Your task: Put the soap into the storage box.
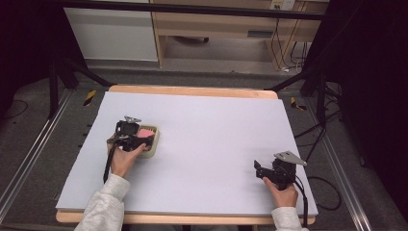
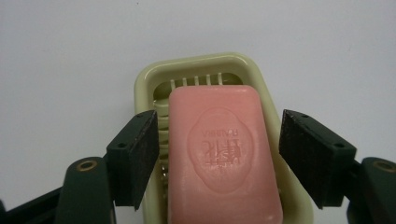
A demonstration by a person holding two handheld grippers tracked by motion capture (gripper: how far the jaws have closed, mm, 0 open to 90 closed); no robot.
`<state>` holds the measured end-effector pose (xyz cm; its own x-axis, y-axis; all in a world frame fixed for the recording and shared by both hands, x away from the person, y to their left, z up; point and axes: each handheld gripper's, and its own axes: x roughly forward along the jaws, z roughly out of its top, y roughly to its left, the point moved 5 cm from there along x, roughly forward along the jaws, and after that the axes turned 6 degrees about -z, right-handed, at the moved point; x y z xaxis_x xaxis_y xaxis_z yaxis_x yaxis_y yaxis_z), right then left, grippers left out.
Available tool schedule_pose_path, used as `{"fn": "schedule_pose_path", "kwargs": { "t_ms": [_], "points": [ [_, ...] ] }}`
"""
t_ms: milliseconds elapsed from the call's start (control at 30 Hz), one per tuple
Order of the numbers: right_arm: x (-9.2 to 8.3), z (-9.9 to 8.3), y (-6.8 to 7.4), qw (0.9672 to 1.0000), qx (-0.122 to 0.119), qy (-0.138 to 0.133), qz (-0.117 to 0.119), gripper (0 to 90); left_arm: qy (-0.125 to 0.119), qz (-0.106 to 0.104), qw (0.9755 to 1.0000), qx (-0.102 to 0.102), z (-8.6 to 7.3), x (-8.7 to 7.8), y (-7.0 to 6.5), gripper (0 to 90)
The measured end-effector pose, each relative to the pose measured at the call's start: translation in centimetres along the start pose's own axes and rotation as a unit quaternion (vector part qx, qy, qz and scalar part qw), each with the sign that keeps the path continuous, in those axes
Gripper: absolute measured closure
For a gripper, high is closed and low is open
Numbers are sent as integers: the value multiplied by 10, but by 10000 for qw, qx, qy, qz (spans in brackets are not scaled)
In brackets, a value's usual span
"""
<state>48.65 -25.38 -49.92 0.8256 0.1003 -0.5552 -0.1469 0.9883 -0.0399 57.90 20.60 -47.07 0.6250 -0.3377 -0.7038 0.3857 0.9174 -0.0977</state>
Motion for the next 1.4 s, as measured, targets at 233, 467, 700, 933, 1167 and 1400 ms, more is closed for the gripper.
{"fn": "schedule_pose_path", "kwargs": {
  "t_ms": [233,467,700,933,1167,1400],
  "points": [
    [0,0,0,10000,10,-1,-8,103,-211,-244,9995,60,0,-15,-2,274],
    [1,0,-2,10000,79,-4,0,99,-496,-601,9968,156,-10,-32,-6,269],
    [1,0,-2,10000,95,-3,-23,93,-650,-609,9959,142,-31,-44,2,262],
    [1,-2,-4,9999,98,9,-50,88,-839,-509,9950,176,-49,-56,12,258],
    [2,-3,-6,9999,117,54,-107,80,-983,-342,9944,196,-71,-69,27,255],
    [2,-4,-6,9998,76,62,-144,80,-701,-239,9972,111,-94,-66,36,254]
  ]
}}
